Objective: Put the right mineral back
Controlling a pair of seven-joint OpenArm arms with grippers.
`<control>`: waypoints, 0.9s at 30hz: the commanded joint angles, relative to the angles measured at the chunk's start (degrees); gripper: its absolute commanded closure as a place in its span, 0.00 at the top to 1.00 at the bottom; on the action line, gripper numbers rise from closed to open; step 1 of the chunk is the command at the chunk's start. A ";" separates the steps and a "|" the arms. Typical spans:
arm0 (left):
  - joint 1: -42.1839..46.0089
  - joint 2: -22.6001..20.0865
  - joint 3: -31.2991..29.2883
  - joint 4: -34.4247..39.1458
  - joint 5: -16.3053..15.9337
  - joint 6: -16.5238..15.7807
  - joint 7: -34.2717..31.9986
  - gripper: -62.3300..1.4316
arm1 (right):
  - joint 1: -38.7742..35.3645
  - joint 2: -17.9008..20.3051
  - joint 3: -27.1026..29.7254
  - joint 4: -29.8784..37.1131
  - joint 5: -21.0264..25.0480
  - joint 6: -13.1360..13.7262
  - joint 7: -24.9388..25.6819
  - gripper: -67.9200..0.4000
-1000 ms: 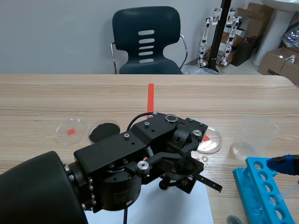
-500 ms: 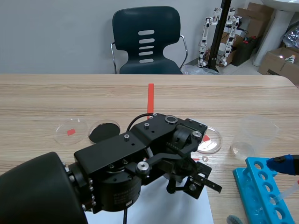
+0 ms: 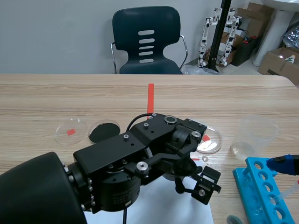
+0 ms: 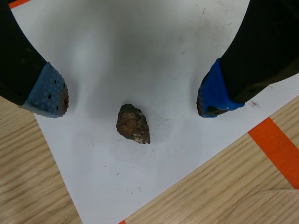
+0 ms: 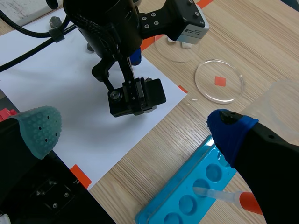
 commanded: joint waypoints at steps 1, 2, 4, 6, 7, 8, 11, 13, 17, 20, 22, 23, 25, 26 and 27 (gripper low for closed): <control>0.79 -0.28 -0.35 3.08 -0.31 -0.22 -1.27 0.92 | -0.11 0.00 -0.20 0.79 0.63 -0.04 1.05 1.00; 1.44 -0.83 -0.33 4.42 -0.31 -0.22 -2.27 0.92 | -0.11 0.00 -0.20 0.79 0.63 -0.04 1.05 1.00; 2.82 -2.27 -0.33 7.28 -0.31 -0.22 -5.75 0.92 | -0.11 0.00 -0.20 0.79 0.63 -0.04 1.05 1.00; 4.48 -3.82 -0.33 9.99 -0.33 -0.46 -9.40 0.92 | -0.11 0.00 -0.20 0.79 0.63 -0.04 1.05 1.00; 5.40 -4.66 -0.33 11.32 -0.33 -0.46 -11.37 0.92 | -0.11 0.00 -0.20 0.79 0.63 -0.04 1.03 1.00; 6.08 -5.29 -0.33 12.33 -0.33 -0.46 -12.96 0.92 | -0.11 0.00 -0.20 0.79 0.63 -0.04 1.05 1.00; 8.24 -6.80 -0.33 15.19 -0.31 -0.46 -17.38 0.92 | -0.11 0.00 -0.20 0.79 0.63 -0.04 1.05 1.00; 9.27 -7.48 -0.35 16.61 -0.28 -0.44 -19.37 0.92 | -0.11 0.00 -0.20 0.79 0.63 -0.04 1.05 1.00; 9.99 -8.31 -0.33 18.25 -0.33 -0.61 -21.05 0.92 | -0.11 0.00 -0.20 0.79 0.63 -0.04 1.05 1.00; 9.99 -8.31 -0.33 18.34 -0.31 -0.61 -21.00 0.92 | -0.11 0.00 -0.20 0.79 0.63 -0.04 1.05 1.00; 9.99 -8.31 -0.33 18.34 -0.31 -0.61 -20.98 0.92 | -0.11 0.00 -0.20 0.79 0.63 -0.04 1.05 1.00; 9.99 -8.31 -0.33 18.34 -0.31 -0.61 -20.98 0.92 | -0.11 0.00 -0.20 0.79 0.63 -0.04 1.05 1.00; 9.99 -8.31 -0.33 18.34 -0.31 -0.61 -20.98 0.92 | -0.11 0.00 -0.20 0.79 0.63 -0.04 1.05 1.00; 9.99 -8.31 -0.33 18.34 -0.31 -0.61 -20.96 0.92 | -0.11 0.00 -0.20 0.79 0.63 -0.04 1.05 1.00; 9.99 -8.31 -0.33 18.34 -0.31 -0.61 -20.96 0.92 | -0.11 0.00 -0.20 0.79 0.63 -0.04 1.05 1.00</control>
